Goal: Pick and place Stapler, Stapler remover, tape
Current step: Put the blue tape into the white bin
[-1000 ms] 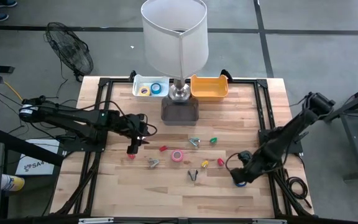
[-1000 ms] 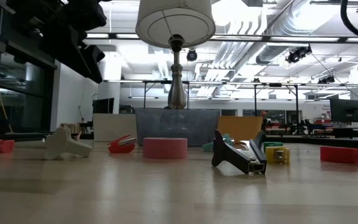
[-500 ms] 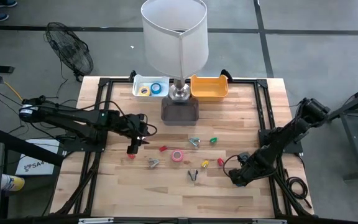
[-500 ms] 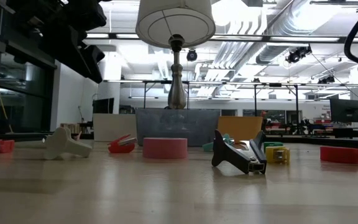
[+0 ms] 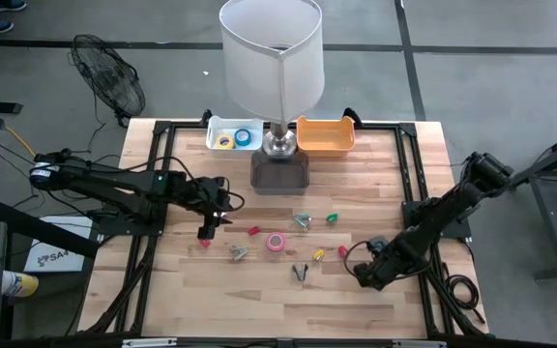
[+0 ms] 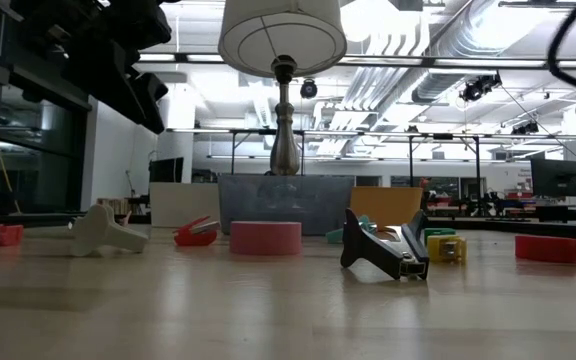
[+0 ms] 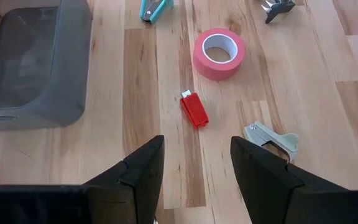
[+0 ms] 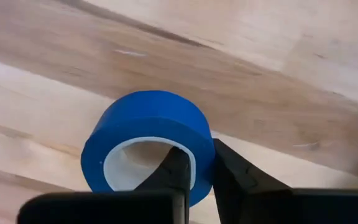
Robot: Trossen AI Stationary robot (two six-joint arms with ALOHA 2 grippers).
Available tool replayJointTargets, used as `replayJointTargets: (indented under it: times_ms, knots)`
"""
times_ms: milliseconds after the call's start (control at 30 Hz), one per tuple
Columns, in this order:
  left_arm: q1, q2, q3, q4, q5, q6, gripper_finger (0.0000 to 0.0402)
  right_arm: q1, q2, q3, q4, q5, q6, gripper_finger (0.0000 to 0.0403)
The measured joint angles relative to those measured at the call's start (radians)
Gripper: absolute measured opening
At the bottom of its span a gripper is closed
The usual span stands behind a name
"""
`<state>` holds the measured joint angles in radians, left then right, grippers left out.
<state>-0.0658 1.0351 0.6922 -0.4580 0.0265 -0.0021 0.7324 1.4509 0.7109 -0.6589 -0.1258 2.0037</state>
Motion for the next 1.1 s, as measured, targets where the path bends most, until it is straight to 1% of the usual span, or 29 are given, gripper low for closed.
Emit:
replayJointTargets:
  times_ms: [100,200,367,533,667,767,867,933,1100]
  knots:
    - [0.000,0.000,0.000,0.023,0.002,0.016,0.0182,-0.022,0.000,0.057,-0.061,0.072,-0.032,0.0029]
    - [0.000,0.000,0.000,0.095,0.024,0.033,0.0182,-0.063,0.000,0.127,-0.117,0.168,-0.100,0.0029]
    - [0.000,0.000,0.001,0.243,0.066,0.063,0.0182,-0.168,0.000,0.255,-0.192,0.358,-0.286,0.0029]
    - [0.000,0.000,0.001,0.366,0.082,0.078,0.0182,-0.302,-0.001,0.380,-0.192,0.529,-0.568,0.0029]
    - [0.000,0.000,0.001,0.468,0.100,0.071,0.0182,-0.422,-0.001,0.470,-0.116,0.616,-0.890,0.0029]
    - [0.000,0.000,0.001,0.554,0.100,0.039,0.0182,-0.505,-0.002,0.509,0.021,0.625,-1.162,0.0029]
    - [0.001,0.000,0.001,0.644,0.087,0.010,0.0182,-0.577,-0.002,0.519,0.199,0.583,-1.412,0.0029]
    - [0.001,0.000,0.001,0.698,0.064,-0.004,0.0182,-0.619,-0.002,0.519,0.301,0.550,-1.525,0.0029]
    - [0.001,0.000,0.001,0.772,-0.026,-0.046,0.0182,-0.696,-0.002,0.519,0.478,0.442,-1.757,0.0029]
